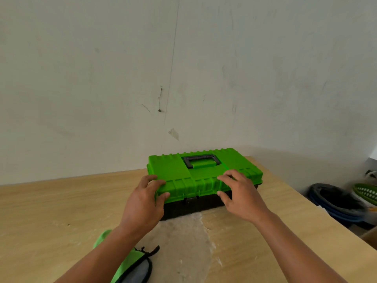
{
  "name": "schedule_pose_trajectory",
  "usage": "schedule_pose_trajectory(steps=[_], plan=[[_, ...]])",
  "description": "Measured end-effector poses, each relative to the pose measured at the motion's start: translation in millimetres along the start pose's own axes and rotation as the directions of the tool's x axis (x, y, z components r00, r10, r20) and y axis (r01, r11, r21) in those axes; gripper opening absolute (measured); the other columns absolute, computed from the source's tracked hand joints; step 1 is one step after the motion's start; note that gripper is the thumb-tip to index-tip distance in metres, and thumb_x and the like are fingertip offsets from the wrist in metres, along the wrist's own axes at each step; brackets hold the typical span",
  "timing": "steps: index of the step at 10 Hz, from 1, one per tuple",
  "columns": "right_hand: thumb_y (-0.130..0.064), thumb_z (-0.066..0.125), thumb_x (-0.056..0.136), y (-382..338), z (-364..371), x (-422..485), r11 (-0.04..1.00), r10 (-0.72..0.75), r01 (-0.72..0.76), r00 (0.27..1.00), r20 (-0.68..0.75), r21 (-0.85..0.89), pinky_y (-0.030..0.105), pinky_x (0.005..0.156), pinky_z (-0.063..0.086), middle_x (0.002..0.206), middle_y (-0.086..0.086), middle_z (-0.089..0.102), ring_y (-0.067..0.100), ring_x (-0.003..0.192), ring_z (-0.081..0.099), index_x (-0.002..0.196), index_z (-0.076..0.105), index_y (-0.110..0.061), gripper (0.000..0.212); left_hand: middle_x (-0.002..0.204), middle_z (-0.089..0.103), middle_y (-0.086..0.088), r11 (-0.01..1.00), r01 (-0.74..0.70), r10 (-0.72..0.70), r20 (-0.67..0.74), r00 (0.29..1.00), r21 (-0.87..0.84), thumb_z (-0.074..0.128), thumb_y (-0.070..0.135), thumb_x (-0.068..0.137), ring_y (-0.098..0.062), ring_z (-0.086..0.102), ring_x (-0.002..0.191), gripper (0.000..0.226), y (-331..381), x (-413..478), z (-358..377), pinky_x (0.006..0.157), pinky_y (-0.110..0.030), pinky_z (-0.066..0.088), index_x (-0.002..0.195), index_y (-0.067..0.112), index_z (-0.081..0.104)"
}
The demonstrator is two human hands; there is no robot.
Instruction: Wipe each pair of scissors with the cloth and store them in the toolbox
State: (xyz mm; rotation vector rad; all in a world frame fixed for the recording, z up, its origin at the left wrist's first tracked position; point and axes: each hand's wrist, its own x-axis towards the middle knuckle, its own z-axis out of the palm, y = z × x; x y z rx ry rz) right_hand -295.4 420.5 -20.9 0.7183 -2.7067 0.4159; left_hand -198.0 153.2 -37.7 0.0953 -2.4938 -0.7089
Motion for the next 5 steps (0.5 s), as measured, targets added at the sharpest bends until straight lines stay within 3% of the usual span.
schedule_pose_trajectory(steps=[1, 3, 4, 5], plan=[[-0.038, 0.063, 0.096, -2.6, 0.1, -1.9, 1.000, 0.018, -0.018, 1.000, 0.001, -0.014, 0.037, 0.111, 0.042, 0.139, -0.003, 0.049, 0.018, 0.129, 0.049, 0.142, 0.057, -0.022, 0.049, 0.144, 0.047, 0.001, 0.998, -0.005, 0.001, 0.061, 0.998, 0.060, 0.071, 0.049, 0.082, -0.021, 0.066, 0.104, 0.058, 1.8, -2.2, -4.7, 0.086, -0.034, 0.055, 0.132, 0.022, 0.059], [-0.038, 0.065, 0.094, -14.4, -3.5, 2.3, 0.995, 0.094, -0.093, 0.995, 0.040, -0.033, 0.039, 0.110, 0.043, 0.134, -0.005, 0.051, 0.018, 0.120, 0.054, 0.140, 0.057, -0.023, 0.049, 0.146, 0.038, 0.008, 0.991, -0.070, 0.048, 0.189, 0.981, 0.112, 0.069, 0.058, 0.076, -0.015, 0.061, 0.113, 0.074, -0.2, 1.9, -17.1, 0.093, -0.034, 0.053, 0.140, 0.028, 0.045], [-0.035, 0.068, 0.093, -25.6, -9.6, 10.2, 0.978, 0.207, -0.209, 0.973, 0.099, 0.016, 0.039, 0.113, 0.042, 0.142, -0.002, 0.049, 0.021, 0.118, 0.058, 0.142, 0.056, -0.022, 0.053, 0.148, 0.039, 0.010, 0.992, -0.095, 0.070, 0.253, 0.965, 0.088, 0.067, 0.060, 0.076, -0.014, 0.050, 0.128, 0.081, -7.7, 6.7, -26.6, 0.105, -0.030, 0.045, 0.144, 0.026, 0.040], [-0.032, 0.069, 0.094, -42.5, -20.6, 16.6, 0.917, 0.305, -0.326, 0.944, 0.123, 0.228, 0.035, 0.110, 0.041, 0.151, 0.002, 0.044, 0.024, 0.131, 0.053, 0.142, 0.056, -0.024, 0.051, 0.153, 0.038, 0.007, 0.985, -0.125, 0.083, 0.317, 0.945, 0.117, 0.066, 0.061, 0.076, -0.015, 0.042, 0.137, 0.086, -11.8, 14.1, -42.3, 0.112, -0.031, 0.038, 0.149, 0.028, 0.034]])
